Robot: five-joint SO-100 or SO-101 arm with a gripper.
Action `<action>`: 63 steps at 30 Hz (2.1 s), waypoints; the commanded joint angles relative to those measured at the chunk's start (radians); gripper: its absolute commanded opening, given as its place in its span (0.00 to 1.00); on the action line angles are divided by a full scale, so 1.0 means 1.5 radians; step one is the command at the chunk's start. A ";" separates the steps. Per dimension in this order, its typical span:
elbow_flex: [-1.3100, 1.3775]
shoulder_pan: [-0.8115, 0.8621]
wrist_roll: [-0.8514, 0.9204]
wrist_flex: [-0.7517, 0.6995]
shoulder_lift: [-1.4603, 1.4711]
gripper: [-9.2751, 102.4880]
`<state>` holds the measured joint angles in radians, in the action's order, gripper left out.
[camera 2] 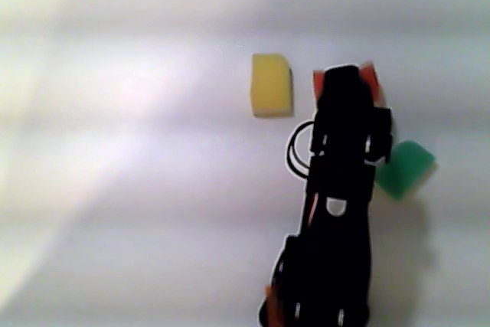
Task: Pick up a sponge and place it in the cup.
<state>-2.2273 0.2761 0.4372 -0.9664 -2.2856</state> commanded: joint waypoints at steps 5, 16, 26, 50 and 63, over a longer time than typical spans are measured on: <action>0.003 0.003 0.019 0.007 -0.027 0.32; 0.007 -0.003 -0.009 0.017 -0.048 0.30; 0.024 -0.063 -0.199 0.060 -0.171 0.08; -0.258 -0.107 -0.312 0.126 -0.597 0.08; -0.372 -0.093 -0.278 0.127 -0.651 0.08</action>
<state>-2.7627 0.1243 0.0077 -0.7701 -3.2413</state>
